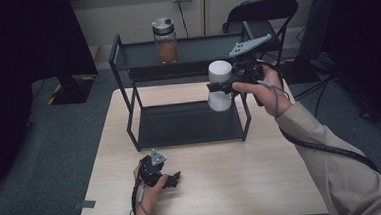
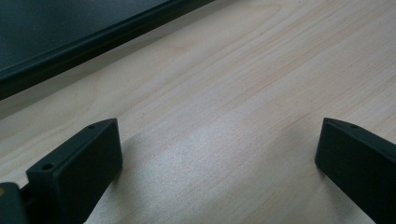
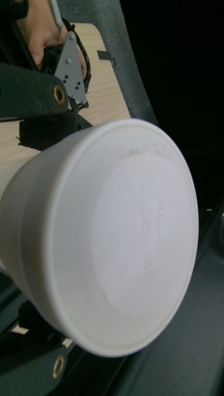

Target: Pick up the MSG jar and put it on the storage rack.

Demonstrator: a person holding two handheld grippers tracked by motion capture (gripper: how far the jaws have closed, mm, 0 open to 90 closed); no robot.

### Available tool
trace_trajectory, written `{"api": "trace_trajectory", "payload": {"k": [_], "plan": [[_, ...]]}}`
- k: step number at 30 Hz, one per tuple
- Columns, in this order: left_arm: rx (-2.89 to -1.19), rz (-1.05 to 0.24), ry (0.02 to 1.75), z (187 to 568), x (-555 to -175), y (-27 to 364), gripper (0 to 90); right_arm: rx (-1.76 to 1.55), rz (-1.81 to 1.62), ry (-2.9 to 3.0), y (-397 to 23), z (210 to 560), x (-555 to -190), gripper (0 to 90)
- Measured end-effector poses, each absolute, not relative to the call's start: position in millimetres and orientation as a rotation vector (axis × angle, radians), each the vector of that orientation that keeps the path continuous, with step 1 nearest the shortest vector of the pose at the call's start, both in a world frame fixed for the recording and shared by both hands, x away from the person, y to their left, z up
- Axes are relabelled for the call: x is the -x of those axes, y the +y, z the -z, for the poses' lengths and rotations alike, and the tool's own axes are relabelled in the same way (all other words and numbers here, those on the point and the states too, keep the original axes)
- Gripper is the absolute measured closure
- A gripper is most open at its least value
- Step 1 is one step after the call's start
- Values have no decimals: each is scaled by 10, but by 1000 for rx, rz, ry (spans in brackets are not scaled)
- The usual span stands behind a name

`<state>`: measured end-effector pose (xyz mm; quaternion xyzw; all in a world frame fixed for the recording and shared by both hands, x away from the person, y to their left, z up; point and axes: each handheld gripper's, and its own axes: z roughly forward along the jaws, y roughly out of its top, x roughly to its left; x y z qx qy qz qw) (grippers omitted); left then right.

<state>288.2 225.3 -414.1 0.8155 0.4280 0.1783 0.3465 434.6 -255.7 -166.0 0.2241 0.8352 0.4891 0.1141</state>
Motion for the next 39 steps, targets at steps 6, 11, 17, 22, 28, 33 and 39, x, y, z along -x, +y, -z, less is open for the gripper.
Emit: {"api": "trace_trajectory", "payload": {"k": [6, 11, 17, 22, 28, 33, 39], "plan": [[-2114, -463, 1111, 4143, -2880, 2253, 0, -653, -1421, 2442, -2537, 1444, -4366, 342], [-2114, -463, 1111, 4143, -2881, 2253, 0, -660, -1434, 2429, -2533, 1294, -4391, 342], [-2114, -463, 1111, 4143, -2881, 2253, 0, -656, -1431, 2413, -2493, 1112, -4413, 342], [-2114, -463, 1111, 4144, -2880, 2253, 0, -647, -1410, 2412, -2432, 967, -4444, 341], [-2114, -463, 1110, 4144, -2881, 2253, 0, -649, -1413, 2406, -2377, 841, -4477, 341], [-2114, -463, 1110, 4144, -2881, 2253, 0, -651, -1426, 2395, -2353, 747, -4505, 341], [-2113, -463, 1110, 4145, -2880, 2254, 0, -659, -1431, 2381, -2315, 638, -4550, 340]]}}
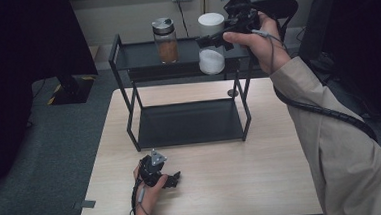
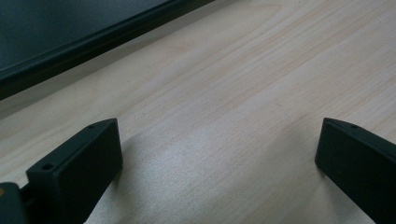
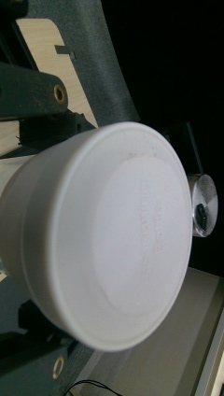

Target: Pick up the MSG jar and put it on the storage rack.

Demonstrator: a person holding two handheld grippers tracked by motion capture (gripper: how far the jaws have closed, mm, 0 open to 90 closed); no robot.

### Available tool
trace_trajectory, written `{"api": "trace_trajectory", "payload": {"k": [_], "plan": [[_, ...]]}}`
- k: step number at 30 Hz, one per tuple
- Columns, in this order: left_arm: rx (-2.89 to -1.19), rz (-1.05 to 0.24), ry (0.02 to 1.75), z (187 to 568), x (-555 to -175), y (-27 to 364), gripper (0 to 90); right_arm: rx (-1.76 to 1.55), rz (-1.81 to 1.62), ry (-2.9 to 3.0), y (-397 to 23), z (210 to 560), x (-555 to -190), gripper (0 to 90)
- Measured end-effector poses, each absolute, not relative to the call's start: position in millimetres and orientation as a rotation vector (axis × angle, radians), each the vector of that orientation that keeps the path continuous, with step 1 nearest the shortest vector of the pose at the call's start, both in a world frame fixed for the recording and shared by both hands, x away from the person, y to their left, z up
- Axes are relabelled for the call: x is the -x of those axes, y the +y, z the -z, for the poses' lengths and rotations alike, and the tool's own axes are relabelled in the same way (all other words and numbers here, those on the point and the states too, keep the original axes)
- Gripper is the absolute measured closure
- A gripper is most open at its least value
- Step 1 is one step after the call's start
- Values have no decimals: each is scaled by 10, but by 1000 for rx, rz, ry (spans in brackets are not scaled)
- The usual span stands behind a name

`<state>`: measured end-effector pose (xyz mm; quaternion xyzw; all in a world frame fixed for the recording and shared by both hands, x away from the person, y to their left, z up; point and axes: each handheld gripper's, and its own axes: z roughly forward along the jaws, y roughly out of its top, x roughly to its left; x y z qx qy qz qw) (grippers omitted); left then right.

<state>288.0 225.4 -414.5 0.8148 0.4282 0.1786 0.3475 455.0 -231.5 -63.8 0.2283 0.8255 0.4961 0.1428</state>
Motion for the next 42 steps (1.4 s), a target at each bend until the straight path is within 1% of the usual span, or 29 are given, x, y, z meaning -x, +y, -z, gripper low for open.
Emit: {"api": "trace_trajectory", "payload": {"k": [9, 21, 29, 42], "plan": [[-2117, -463, 1109, 4141, -2883, 2254, 0, -696, -1408, 2342, -2205, 543, -4655, 340], [-2114, -463, 1110, 4144, -2881, 2253, 0, -776, -1365, 2293, -2033, 576, -4905, 339], [-2114, -463, 1111, 4144, -2881, 2253, 0, -816, -1338, 2290, -1968, 602, -4998, 337], [-2117, -464, 1109, 4141, -2883, 2254, 0, -827, -1323, 2270, -1975, 651, -4987, 332]]}}
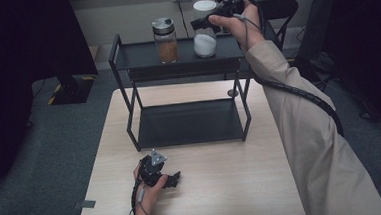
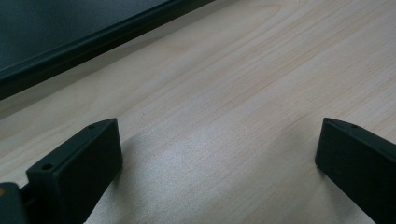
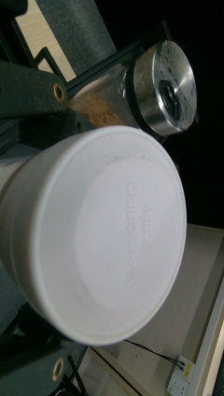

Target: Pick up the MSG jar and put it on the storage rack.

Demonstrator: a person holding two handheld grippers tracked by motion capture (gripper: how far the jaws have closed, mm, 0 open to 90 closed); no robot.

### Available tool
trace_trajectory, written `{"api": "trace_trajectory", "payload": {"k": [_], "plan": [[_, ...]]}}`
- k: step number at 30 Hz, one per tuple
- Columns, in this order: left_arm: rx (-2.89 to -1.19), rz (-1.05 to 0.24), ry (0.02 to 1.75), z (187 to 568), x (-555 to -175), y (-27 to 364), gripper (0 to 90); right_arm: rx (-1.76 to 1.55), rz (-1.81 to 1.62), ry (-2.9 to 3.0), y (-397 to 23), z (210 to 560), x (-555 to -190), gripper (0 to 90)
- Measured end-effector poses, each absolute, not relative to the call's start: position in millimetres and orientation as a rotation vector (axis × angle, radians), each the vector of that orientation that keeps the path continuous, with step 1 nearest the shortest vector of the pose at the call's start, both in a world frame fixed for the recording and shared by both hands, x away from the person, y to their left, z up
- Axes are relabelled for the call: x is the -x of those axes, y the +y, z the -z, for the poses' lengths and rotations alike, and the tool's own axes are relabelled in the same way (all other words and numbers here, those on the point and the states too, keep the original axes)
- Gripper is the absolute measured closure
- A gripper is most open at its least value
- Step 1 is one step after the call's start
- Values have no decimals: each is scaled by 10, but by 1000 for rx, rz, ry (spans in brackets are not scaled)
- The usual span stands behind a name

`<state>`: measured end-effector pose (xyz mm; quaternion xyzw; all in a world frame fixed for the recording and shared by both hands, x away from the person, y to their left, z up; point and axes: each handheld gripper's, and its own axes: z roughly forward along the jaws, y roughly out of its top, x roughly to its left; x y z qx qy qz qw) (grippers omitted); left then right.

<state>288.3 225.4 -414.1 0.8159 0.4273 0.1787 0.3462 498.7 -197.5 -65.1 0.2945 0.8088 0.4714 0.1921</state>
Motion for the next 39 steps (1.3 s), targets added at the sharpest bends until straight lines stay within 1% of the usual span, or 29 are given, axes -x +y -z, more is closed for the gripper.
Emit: {"api": "trace_trajectory", "payload": {"k": [7, 9, 11, 12, 14, 20, 39], "plan": [[-2117, -463, 1109, 4141, -2882, 2253, 0, -841, -1318, 2261, -1964, 659, -4950, 316], [-2117, -463, 1109, 4142, -2882, 2253, 0, -854, -1308, 2257, -1947, 654, -4934, 243], [-2117, -464, 1109, 4141, -2882, 2253, 0, -863, -1301, 2255, -1935, 654, -4919, 200], [-2117, -463, 1109, 4141, -2883, 2254, 0, -868, -1294, 2255, -1928, 654, -4913, 159], [-2117, -463, 1109, 4141, -2883, 2254, 0, -888, -1307, 2233, -1936, 674, -4885, 105], [-2117, -463, 1109, 4141, -2883, 2254, 0, -903, -1303, 2184, -1949, 707, -4783, 2], [-2114, -463, 1111, 4144, -2881, 2253, 0, -980, -1366, 2170, -2057, 827, -4645, 5]]}}
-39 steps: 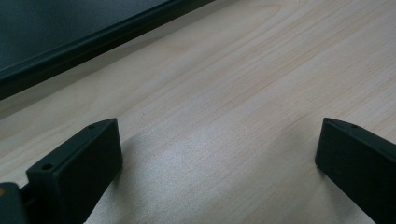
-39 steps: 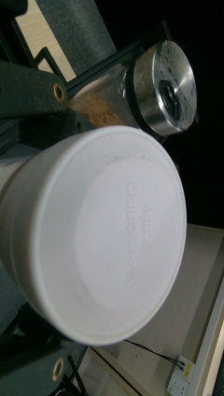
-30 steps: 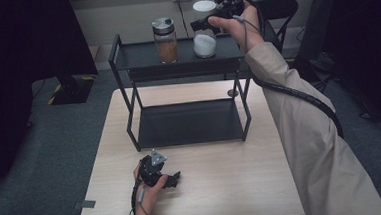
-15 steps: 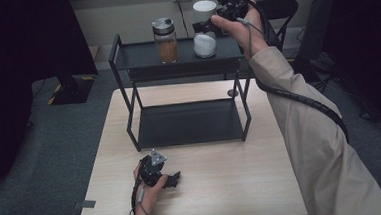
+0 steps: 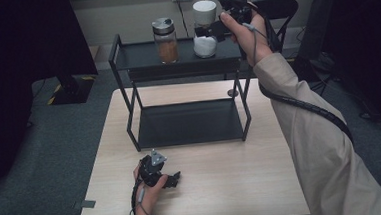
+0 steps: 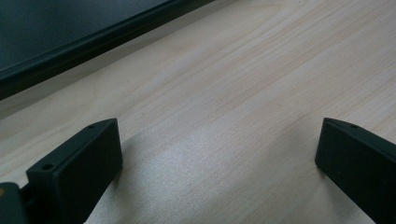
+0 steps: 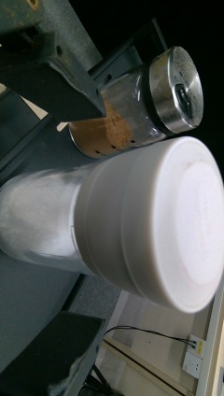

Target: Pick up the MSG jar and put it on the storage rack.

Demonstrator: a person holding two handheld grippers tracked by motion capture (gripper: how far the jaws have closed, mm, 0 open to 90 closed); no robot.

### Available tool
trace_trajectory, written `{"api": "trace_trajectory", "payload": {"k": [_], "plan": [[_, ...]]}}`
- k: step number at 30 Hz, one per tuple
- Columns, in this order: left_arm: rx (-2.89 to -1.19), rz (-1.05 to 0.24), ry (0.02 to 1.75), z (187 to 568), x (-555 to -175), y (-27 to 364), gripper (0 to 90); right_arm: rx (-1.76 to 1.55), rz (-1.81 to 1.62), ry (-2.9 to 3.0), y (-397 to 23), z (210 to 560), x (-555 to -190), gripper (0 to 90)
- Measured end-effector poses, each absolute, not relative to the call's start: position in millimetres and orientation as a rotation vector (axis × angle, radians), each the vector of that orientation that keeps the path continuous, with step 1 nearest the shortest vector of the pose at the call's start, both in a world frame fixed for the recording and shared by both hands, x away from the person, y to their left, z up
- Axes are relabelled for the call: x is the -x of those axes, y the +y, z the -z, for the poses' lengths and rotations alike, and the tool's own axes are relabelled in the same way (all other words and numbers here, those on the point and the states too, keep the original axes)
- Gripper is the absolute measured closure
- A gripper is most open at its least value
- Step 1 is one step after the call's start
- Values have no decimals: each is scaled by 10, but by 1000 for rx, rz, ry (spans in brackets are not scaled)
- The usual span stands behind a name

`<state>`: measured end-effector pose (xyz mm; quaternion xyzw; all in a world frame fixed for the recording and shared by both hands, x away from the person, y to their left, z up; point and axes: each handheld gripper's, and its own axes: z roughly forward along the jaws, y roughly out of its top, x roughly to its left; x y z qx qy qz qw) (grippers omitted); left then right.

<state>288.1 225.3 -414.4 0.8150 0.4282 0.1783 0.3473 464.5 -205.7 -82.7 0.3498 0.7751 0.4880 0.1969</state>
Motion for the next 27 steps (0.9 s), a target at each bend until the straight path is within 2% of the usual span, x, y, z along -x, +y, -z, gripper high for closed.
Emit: {"api": "trace_trajectory", "payload": {"k": [27], "plan": [[-2115, -463, 1110, 4143, -2881, 2253, 0, -982, -1426, 2188, -2160, 1101, -4413, 4]]}}
